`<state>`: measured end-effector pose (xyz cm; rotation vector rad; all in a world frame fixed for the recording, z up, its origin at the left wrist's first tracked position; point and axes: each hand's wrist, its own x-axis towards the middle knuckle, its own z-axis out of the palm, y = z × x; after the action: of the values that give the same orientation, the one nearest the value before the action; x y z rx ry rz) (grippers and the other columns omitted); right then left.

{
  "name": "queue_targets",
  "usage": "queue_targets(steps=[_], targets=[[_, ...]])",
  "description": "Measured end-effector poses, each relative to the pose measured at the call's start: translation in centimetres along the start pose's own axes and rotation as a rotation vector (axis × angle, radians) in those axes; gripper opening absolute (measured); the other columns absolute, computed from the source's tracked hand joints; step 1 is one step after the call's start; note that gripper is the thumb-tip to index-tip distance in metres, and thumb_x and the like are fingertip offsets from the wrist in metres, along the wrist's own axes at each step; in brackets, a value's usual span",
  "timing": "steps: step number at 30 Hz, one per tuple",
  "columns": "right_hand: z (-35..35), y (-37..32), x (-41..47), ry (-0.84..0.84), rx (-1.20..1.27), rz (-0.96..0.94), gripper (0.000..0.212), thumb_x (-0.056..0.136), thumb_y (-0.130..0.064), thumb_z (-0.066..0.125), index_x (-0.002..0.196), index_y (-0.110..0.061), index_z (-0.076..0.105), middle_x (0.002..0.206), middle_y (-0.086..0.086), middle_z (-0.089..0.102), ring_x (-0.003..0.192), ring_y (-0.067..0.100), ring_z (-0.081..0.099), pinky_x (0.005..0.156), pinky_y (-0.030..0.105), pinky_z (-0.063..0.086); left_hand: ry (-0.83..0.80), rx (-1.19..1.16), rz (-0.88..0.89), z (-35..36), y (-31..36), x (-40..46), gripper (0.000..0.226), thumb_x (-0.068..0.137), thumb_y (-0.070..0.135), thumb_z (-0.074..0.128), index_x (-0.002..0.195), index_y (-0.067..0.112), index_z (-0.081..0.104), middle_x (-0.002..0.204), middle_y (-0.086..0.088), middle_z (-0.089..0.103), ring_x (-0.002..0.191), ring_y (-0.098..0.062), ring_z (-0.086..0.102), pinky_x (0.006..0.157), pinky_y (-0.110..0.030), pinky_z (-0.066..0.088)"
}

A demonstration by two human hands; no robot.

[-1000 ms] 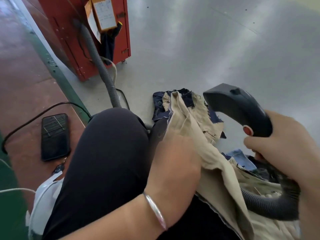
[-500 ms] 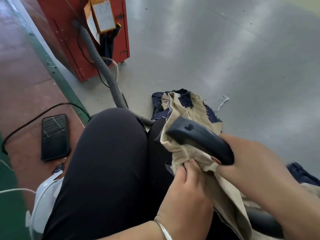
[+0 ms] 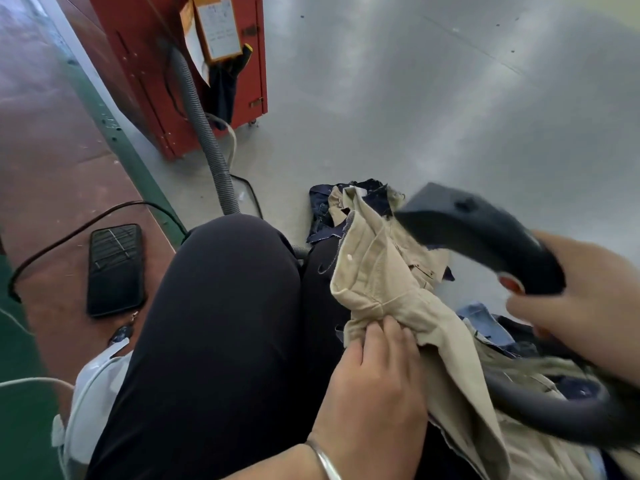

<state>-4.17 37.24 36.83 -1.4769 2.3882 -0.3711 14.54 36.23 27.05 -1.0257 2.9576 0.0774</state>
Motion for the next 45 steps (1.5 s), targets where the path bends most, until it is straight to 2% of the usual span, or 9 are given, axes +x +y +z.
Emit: queue_targets(steps=[6, 10, 16, 19, 25, 31, 36, 40, 45], targets=[[2.5, 0.6, -3.8, -0.205, -0.239, 0.004, 0.043, 0.061, -0.025, 0.073, 0.083, -0.05, 0.046, 0.052, -0.007, 0.054, 0.049, 0.015, 0.054, 0.047, 0.033, 0.044, 0.018, 0.068, 0.042, 0.4, 0.1, -0.4, 0.046, 0.088, 0.013, 0.031, 0.111, 0.009, 0.07, 0.109, -0.017, 0.069, 0.099, -0.03, 0.067, 0.08, -0.035, 0.056], [4.1, -2.0, -1.6, -0.15, -0.252, -0.016, 0.029, 0.066, -0.028, 0.066, 0.081, -0.042, 0.045, 0.056, -0.01, 0.051, 0.052, 0.004, 0.046, 0.044, 0.025, 0.027, 0.004, 0.063, 0.03, 0.0, 0.2, -0.3, 0.047, 0.085, 0.017, 0.032, 0.109, 0.006, 0.071, 0.107, -0.017, 0.069, 0.099, -0.028, 0.067, 0.079, -0.035, 0.056], [6.2, -3.6, 5.2, -0.024, -0.123, 0.062, 0.022, 0.08, -0.017, 0.062, 0.095, -0.027, 0.048, 0.071, -0.007, 0.049, 0.07, 0.025, 0.053, 0.053, 0.027, 0.031, 0.04, -0.037, -0.024, -0.5, 0.1, -0.2, 0.042, 0.082, 0.014, 0.036, 0.102, 0.009, 0.073, 0.092, -0.009, 0.071, 0.069, -0.021, 0.062, 0.066, -0.027, 0.052], [5.2, -2.0, 6.3, 0.016, -0.016, 0.13, 0.019, 0.084, -0.02, 0.063, 0.101, -0.023, 0.053, 0.078, 0.001, 0.06, 0.078, 0.031, 0.064, 0.066, 0.036, 0.047, 0.097, -0.027, -0.017, -0.7, -0.3, 0.0, 0.039, 0.082, 0.013, 0.039, 0.102, 0.011, 0.073, 0.091, -0.008, 0.07, 0.067, -0.021, 0.061, 0.059, -0.028, 0.047], [1.8, 0.7, 0.5, 0.092, 0.102, 0.123, 0.023, 0.071, -0.021, 0.073, 0.079, -0.033, 0.056, 0.054, -0.001, 0.062, 0.045, 0.018, 0.062, 0.052, 0.04, 0.055, 0.282, -0.1, 0.066, -1.7, -4.2, 1.8, 0.028, 0.076, 0.012, 0.04, 0.077, 0.021, 0.067, 0.072, 0.004, 0.061, 0.064, -0.021, 0.056, 0.06, -0.031, 0.048], [0.8, 1.4, -3.8, -0.001, 0.027, 0.123, 0.039, 0.057, -0.034, 0.07, 0.09, -0.049, 0.054, 0.071, -0.018, 0.066, 0.048, 0.021, 0.061, 0.051, 0.046, 0.055, 0.278, -0.18, -0.019, -3.0, -9.4, 4.2, 0.043, 0.073, 0.017, 0.033, 0.081, 0.019, 0.074, 0.083, 0.004, 0.067, 0.083, -0.025, 0.057, 0.07, -0.035, 0.044], [2.4, 0.8, -4.5, -0.099, -0.066, 0.098, 0.036, 0.056, -0.038, 0.067, 0.087, -0.047, 0.051, 0.063, -0.014, 0.062, 0.049, 0.017, 0.057, 0.05, 0.04, 0.049, 0.239, -0.213, -0.088, -3.5, -10.9, 4.0, 0.05, 0.085, 0.009, 0.035, 0.127, 0.021, 0.06, 0.132, 0.005, 0.057, 0.127, -0.019, 0.045, 0.105, -0.037, 0.034], [3.4, 0.3, -3.8, -0.158, -0.142, 0.081, 0.044, 0.068, -0.023, 0.072, 0.083, -0.053, 0.043, 0.054, -0.003, 0.053, 0.052, 0.014, 0.054, 0.047, 0.033, 0.038, 0.49, -0.365, 0.173, -4.0, -5.1, -0.3, 0.026, 0.077, 0.007, 0.051, 0.087, 0.012, 0.074, 0.091, -0.002, 0.07, 0.087, -0.022, 0.064, 0.08, -0.037, 0.05], [4.4, -0.9, -1.2, -0.067, -0.184, 0.059, 0.024, 0.072, -0.024, 0.069, 0.082, -0.034, 0.05, 0.058, -0.008, 0.056, 0.055, 0.011, 0.052, 0.046, 0.027, 0.031, 0.119, -0.308, 0.174, 0.9, -1.0, -2.8, 0.033, 0.072, 0.024, 0.045, 0.068, 0.022, 0.077, 0.068, 0.01, 0.07, 0.056, -0.005, 0.063, 0.045, -0.021, 0.048]])
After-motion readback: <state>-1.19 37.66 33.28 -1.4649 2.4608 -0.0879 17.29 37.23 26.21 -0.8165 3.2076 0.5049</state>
